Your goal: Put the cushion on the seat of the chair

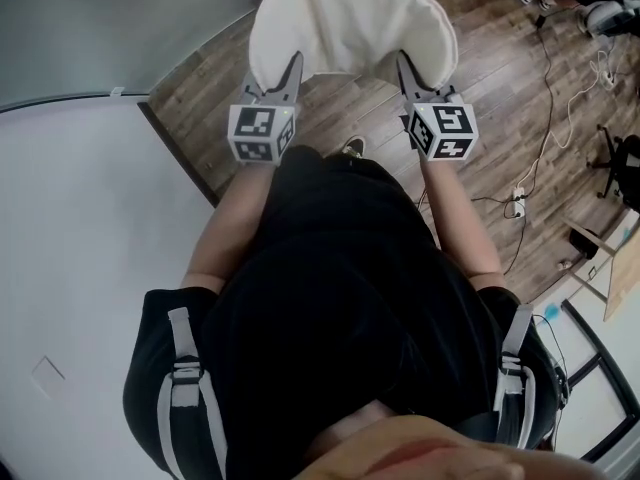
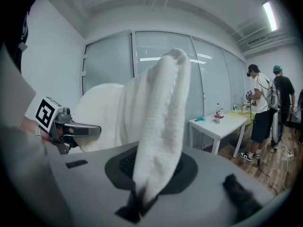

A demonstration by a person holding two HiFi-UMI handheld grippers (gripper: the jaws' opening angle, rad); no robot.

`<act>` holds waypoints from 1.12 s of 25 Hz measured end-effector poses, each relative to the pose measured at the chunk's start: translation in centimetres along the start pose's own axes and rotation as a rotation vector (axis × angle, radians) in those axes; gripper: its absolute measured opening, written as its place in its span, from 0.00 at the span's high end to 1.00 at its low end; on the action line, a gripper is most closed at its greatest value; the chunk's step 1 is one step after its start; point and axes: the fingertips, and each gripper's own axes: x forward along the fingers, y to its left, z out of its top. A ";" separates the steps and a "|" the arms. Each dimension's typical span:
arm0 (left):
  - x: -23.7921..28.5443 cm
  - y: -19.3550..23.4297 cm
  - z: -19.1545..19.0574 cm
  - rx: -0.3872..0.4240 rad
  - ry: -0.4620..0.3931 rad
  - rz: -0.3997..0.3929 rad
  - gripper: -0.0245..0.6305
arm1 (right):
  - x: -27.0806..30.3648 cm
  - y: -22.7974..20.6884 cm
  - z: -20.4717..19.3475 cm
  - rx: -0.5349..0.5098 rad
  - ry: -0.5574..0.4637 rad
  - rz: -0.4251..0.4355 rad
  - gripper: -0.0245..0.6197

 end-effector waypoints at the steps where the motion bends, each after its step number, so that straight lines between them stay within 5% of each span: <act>1: 0.4 -0.1 0.2 0.001 0.001 0.001 0.89 | 0.1 -0.4 0.1 0.001 0.000 0.000 0.88; 11: 4.7 1.5 1.4 0.004 -0.002 -0.011 0.89 | 3.6 -3.3 1.3 0.002 0.003 -0.002 0.88; 28: 15.3 11.3 4.8 -0.026 -0.001 -0.049 0.89 | 16.2 -6.9 6.4 -0.014 0.027 -0.037 0.88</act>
